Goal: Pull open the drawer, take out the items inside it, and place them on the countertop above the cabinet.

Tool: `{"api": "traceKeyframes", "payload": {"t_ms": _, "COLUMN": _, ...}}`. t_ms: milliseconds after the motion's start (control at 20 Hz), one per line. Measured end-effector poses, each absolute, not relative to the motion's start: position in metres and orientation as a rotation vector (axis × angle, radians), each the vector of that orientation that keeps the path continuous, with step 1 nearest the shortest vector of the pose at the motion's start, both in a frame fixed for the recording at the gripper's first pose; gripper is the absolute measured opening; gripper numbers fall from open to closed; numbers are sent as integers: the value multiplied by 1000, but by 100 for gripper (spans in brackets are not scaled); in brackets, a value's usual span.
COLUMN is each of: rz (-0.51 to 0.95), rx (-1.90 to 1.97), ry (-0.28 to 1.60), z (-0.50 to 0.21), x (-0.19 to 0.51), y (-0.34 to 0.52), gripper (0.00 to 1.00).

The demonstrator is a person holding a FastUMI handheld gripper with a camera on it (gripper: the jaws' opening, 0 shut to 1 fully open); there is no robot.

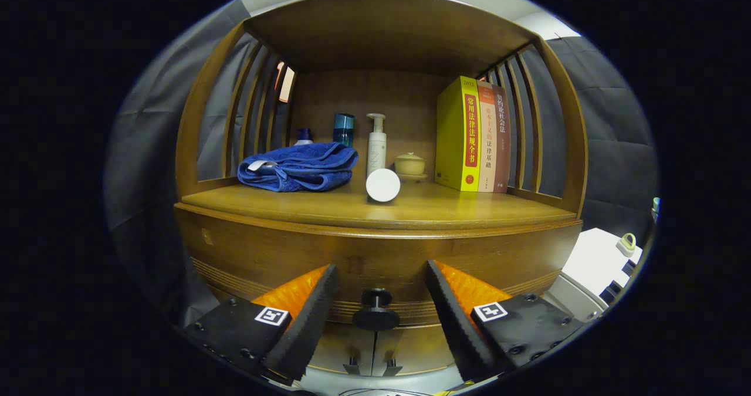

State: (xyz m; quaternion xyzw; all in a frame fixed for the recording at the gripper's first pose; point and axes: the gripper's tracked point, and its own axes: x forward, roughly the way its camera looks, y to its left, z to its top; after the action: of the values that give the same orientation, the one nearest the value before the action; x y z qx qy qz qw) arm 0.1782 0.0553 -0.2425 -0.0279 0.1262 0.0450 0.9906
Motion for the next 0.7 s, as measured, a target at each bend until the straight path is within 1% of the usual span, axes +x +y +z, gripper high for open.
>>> {"api": "traceKeyframes", "payload": {"t_ms": 200, "rz": 67, "rx": -62, "ry": 201, "z": -200, "x": 157, "y": 44, "gripper": 99}}
{"api": "traceKeyframes", "payload": {"t_ms": 400, "rz": 59, "rx": -63, "ry": 161, "z": -151, "x": 119, "y": 36, "gripper": 99}}
{"api": "traceKeyframes", "payload": {"t_ms": 600, "rz": 2, "rx": -97, "ry": 134, "z": -108, "x": 77, "y": 10, "gripper": 99}}
{"api": "traceKeyframes", "payload": {"t_ms": 700, "rz": 11, "rx": -93, "ry": 112, "z": -91, "x": 63, "y": 7, "gripper": 99}}
